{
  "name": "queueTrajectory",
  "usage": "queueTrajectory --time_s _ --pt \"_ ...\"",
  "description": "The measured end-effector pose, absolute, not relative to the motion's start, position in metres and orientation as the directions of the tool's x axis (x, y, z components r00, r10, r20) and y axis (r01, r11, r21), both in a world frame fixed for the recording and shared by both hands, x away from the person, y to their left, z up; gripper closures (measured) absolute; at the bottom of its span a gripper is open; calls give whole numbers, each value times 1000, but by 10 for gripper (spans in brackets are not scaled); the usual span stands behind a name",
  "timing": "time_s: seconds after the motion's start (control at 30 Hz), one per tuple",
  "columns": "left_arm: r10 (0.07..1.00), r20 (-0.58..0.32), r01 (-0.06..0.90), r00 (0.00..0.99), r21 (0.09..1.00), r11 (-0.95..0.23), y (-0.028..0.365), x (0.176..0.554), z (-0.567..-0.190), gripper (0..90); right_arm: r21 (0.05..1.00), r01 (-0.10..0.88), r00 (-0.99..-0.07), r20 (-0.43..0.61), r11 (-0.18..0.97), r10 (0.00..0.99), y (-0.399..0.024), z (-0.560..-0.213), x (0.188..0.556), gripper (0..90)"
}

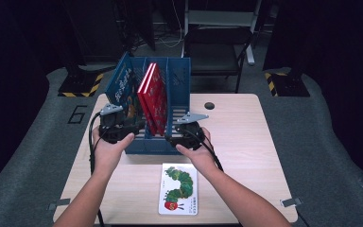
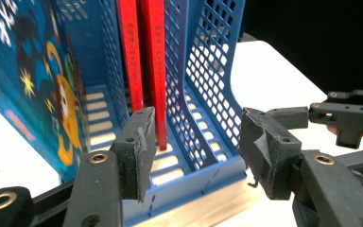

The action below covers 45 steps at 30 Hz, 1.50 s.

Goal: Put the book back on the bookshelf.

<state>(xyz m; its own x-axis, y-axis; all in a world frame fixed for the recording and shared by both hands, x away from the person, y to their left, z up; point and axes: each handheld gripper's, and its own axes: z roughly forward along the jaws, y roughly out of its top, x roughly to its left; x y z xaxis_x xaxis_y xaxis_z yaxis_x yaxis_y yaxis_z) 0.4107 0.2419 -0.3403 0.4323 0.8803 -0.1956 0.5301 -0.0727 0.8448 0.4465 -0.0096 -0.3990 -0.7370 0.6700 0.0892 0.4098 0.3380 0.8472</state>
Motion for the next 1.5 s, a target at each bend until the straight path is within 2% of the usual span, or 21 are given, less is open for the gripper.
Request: queueTrajectory --time_s 0.2,0.5,0.73,0.9,1.07,1.3,1.43,1.5 --pt "869 -175 516 463 850 -103 246 394 -358 460 856 395 -746 88 333 661 -14 -402 432 411" --pt "859 -216 533 464 843 -76 251 375 -389 455 860 407 -740 113 307 664 -28 -414 412 399" --pt "853 -189 514 486 851 -104 251 361 -403 460 857 418 -732 120 302 671 -36 -423 399 399" --pt "840 -193 523 507 844 -122 250 354 -416 460 863 400 -746 112 307 657 -43 -430 388 399" --pt "826 -200 544 528 826 -148 248 349 -428 459 850 428 -735 130 307 665 -52 -444 376 398" --pt "806 -200 568 557 800 -194 241 343 -444 457 845 419 -729 95 332 678 -66 -455 356 391" --pt "816 -152 542 558 811 -220 240 340 -449 420 846 418 -730 98 329 676 -70 -457 346 375" --pt "815 -155 540 559 814 -215 240 339 -452 412 847 418 -729 98 328 677 -71 -458 343 372"
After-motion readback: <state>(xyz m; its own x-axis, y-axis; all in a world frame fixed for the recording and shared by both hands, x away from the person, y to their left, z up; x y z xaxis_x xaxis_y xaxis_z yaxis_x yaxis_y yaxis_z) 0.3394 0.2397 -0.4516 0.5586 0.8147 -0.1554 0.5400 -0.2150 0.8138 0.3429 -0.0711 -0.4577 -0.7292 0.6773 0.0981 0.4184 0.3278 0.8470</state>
